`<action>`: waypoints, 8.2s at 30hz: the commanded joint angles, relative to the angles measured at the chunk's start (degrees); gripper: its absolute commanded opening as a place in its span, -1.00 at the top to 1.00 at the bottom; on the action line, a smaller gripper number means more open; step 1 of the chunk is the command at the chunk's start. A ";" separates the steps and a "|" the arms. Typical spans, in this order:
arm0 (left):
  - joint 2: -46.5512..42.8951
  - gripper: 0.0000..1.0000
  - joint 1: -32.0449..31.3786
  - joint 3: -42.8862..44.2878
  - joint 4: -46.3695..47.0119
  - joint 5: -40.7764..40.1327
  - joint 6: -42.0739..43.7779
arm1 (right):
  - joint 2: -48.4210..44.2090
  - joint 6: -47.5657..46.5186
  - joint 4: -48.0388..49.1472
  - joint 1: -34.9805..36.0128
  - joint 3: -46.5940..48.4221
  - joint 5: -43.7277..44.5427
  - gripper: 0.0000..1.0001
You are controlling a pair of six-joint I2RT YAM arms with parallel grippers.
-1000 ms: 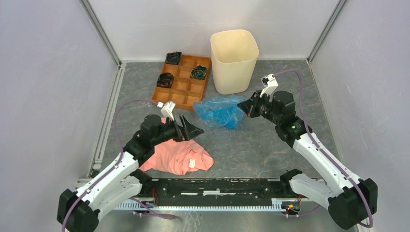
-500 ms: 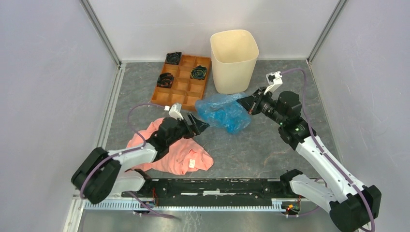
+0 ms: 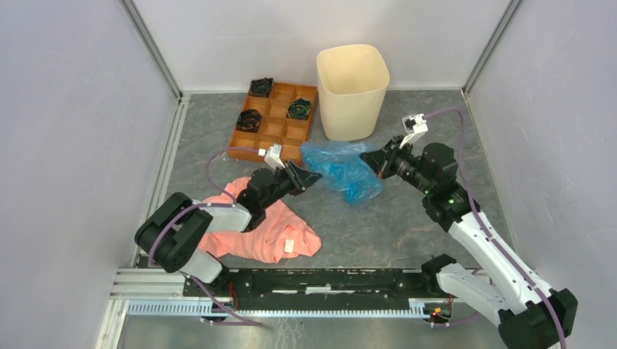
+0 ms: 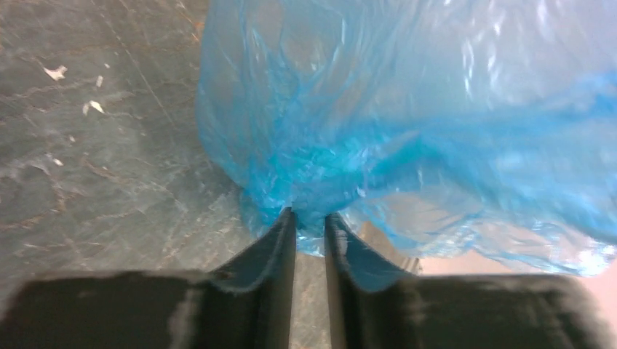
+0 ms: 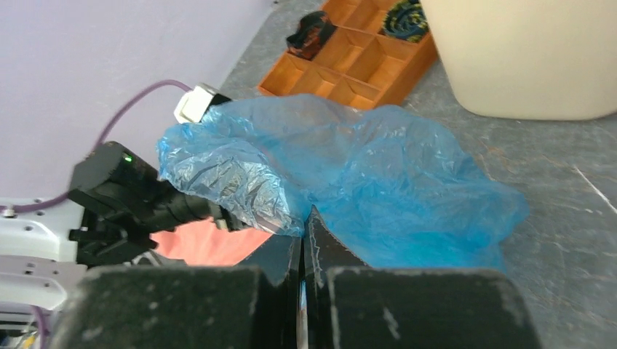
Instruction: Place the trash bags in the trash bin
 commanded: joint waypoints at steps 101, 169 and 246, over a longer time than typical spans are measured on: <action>-41.02 0.96 0.88 37.57 -84.90 -19.04 26.39 | -12.09 -10.55 -1.94 2.78 -0.88 -6.79 0.99; -45.38 0.96 0.89 23.85 -83.92 -35.24 27.71 | 4.63 -29.97 -14.54 2.76 16.56 16.55 -0.87; -48.84 0.96 0.88 33.03 -83.24 -22.75 29.66 | 20.60 -29.98 -34.93 -5.43 27.64 28.09 0.86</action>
